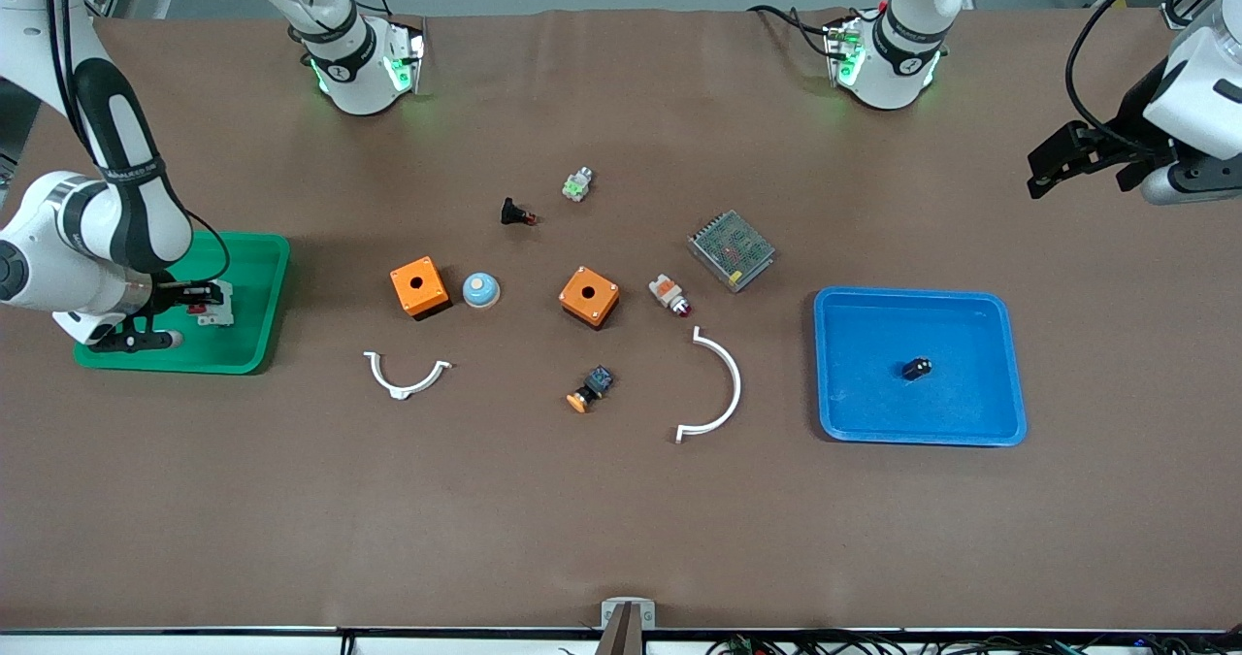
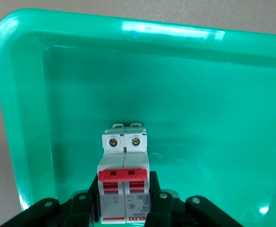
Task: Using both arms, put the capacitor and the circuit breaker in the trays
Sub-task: 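Lower the breaker into the green tray and open the right gripper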
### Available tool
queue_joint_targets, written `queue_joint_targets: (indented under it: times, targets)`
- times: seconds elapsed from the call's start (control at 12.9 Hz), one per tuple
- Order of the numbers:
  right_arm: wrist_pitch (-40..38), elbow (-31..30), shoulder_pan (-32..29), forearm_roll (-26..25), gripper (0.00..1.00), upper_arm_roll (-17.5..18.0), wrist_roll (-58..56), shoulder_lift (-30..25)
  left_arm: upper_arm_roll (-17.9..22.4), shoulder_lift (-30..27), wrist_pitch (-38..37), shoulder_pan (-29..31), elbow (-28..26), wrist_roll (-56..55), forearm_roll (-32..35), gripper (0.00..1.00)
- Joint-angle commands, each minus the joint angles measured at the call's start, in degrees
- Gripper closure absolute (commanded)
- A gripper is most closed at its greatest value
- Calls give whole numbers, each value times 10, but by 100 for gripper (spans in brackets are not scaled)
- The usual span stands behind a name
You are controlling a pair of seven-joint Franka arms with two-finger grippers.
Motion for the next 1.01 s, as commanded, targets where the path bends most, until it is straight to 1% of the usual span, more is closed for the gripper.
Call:
queue_joint_targets:
  times: [0.0,0.16,0.31,0.47,0.62,0.78,0.85,0.93]
  targets:
    - [-15,6,-8,-10,0,15,-3,-11,-5,-11,-7,10,-3,10,5,0]
    - [-88,55,1,3,0,25,4,-24,-5,-7,-6,10,-4,9,5,0]
    - [-198,144,14,63,0,35,9,-32,-5,-6,-6,9,-5,9,5,0]
    - [-275,241,51,69,0,35,37,-34,-9,-8,-8,9,-6,6,5,0]
    - [-336,331,94,67,0,35,97,-34,-9,-12,-16,9,-7,5,5,0]
    - [-374,390,137,68,0,36,141,-35,-9,-9,-14,9,-6,3,5,0]
    - [-403,407,155,70,0,35,175,-40,-9,-9,-12,9,-6,2,5,0]
    - [-430,418,162,71,0,37,203,-55,-9,-11,-13,9,-4,1,5,0]
